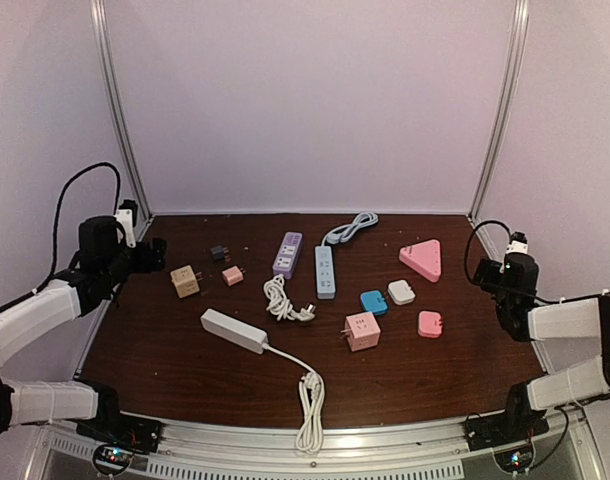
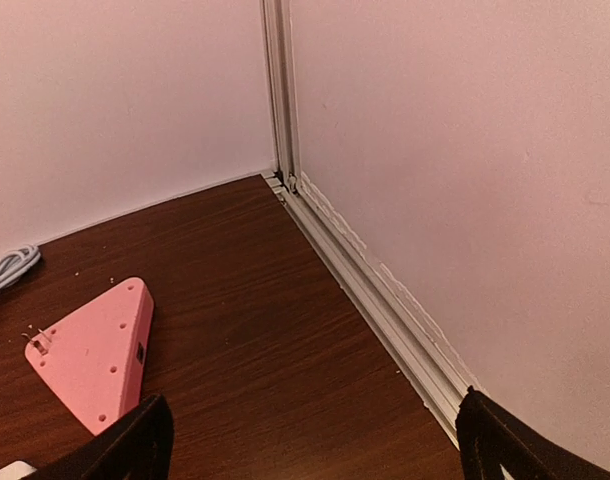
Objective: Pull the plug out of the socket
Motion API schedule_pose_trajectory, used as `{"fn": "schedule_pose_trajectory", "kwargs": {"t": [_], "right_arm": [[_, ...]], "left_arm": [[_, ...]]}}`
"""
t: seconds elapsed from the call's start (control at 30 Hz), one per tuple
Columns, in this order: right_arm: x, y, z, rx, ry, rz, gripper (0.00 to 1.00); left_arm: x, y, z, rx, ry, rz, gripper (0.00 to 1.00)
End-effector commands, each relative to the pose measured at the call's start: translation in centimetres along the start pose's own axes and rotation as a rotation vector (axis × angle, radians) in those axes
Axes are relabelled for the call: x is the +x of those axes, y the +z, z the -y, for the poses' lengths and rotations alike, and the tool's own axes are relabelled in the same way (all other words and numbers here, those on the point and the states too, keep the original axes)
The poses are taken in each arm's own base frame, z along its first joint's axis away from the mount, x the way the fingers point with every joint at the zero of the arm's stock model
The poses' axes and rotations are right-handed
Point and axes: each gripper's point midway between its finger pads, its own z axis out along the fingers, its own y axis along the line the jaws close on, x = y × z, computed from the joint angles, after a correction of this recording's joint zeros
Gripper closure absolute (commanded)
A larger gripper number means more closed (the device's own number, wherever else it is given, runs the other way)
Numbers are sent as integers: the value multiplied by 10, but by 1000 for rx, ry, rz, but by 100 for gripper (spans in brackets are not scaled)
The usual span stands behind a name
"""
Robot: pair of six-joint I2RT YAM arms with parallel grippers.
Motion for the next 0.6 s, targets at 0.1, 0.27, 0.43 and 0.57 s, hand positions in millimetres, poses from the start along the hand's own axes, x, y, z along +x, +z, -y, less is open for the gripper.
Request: {"fn": "schedule_pose_trajectory", "kwargs": {"t": [0.1,0.27,0.43,0.57], "right_arm": [[-17,21,-5,-5,-42,143,0],[-4,29,-22,-102,-99,153,0],[0,16,-23,-147,-116,205,0],[0,21,-18,-106,-102,193,0]], "left_arm": [[8,17,-36,-107,11,54,2],[32,25,-69,-177,-65,70,2],[39,29,-90,-250,-85,139,2],[49,36,-94,-271,-64,177,2]]}}
